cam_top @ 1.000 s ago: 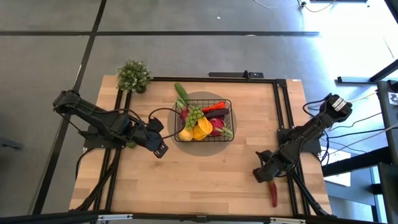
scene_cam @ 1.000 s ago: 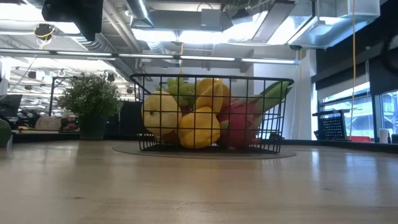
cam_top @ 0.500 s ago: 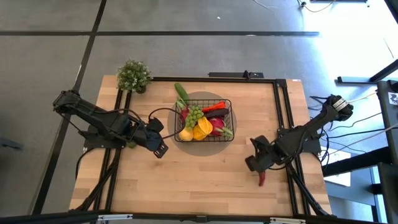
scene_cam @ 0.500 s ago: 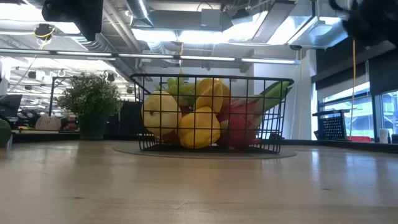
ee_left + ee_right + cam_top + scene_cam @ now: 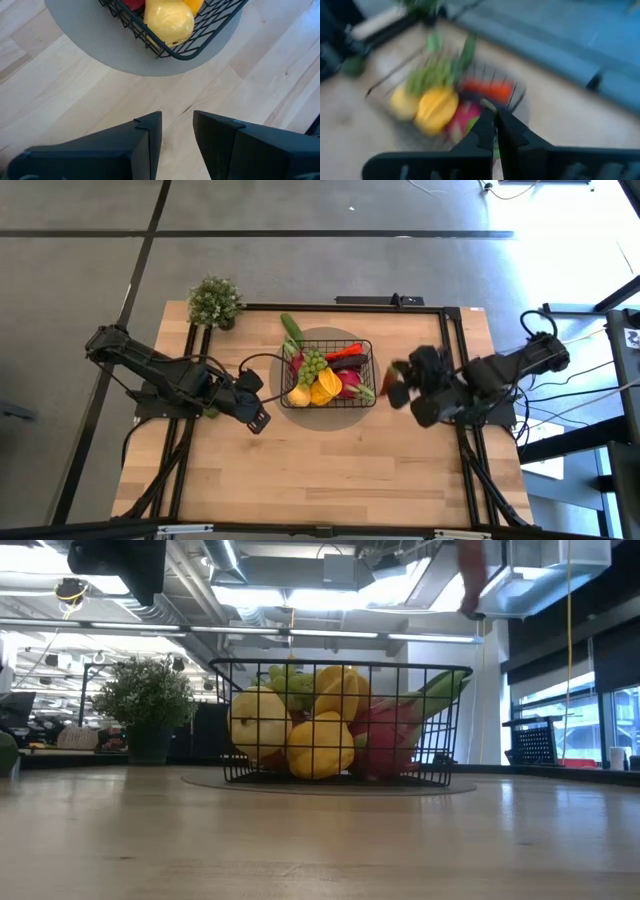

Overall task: Build produce basket
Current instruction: Put the red chili pepper into the black wire basket

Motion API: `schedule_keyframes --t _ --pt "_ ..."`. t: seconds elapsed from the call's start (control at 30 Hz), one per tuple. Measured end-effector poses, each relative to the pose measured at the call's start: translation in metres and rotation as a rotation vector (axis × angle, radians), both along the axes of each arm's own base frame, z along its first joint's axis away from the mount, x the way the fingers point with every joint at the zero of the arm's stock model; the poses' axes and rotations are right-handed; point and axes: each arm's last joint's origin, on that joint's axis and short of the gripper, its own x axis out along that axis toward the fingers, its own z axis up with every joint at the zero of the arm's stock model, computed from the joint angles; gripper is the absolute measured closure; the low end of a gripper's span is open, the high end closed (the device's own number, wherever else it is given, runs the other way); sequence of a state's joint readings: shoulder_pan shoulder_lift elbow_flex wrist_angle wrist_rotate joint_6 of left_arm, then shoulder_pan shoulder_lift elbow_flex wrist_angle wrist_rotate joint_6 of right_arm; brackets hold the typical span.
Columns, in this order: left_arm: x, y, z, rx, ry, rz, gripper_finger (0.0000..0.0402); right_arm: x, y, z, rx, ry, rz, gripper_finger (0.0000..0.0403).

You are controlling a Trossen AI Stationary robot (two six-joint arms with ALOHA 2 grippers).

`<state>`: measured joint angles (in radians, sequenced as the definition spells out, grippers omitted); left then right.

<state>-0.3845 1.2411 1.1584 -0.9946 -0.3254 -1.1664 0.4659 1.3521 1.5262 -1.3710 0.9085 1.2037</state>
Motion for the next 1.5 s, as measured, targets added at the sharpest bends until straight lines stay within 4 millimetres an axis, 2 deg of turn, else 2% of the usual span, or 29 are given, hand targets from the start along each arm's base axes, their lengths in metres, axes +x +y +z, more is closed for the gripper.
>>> schedule_keyframes --t 0.13,0.3,0.43,0.63,0.83,0.97,1.1,1.33,1.5 --pt "0.000 0.000 0.000 0.010 -0.004 0.006 0.0302 0.009 -0.014 0.000 -0.204 -0.008 -0.053 0.0403" --pt "0.000 0.001 0.000 0.026 -0.006 0.001 0.0302 0.028 -0.027 -0.021 -0.292 0.024 -0.079 0.0403" --pt "0.000 0.001 0.000 0.027 -0.007 0.002 0.0302 0.043 -0.034 -0.046 -0.326 0.065 -0.039 0.0403" --pt "0.000 0.001 0.000 0.025 -0.007 0.004 0.0302 0.056 -0.044 -0.076 -0.287 0.078 0.028 0.0403" --pt "0.000 0.001 0.000 0.025 -0.007 0.004 0.0302 0.058 -0.052 -0.106 -0.274 0.135 0.079 0.0403" --pt "0.000 0.001 0.000 0.025 -0.007 0.005 0.0302 0.056 -0.057 -0.119 -0.280 0.147 0.064 0.0403" --pt "0.000 0.001 0.000 0.025 -0.008 0.005 0.0302 0.056 -0.058 -0.123 -0.261 0.155 0.083 0.0403" --pt "0.000 0.001 0.000 0.025 -0.007 0.005 0.0302 0.064 -0.061 -0.108 -0.328 0.159 0.137 0.0403" --pt "0.000 0.001 0.000 0.024 -0.008 0.005 0.0302 0.063 -0.064 -0.121 -0.306 0.213 0.162 0.0403"
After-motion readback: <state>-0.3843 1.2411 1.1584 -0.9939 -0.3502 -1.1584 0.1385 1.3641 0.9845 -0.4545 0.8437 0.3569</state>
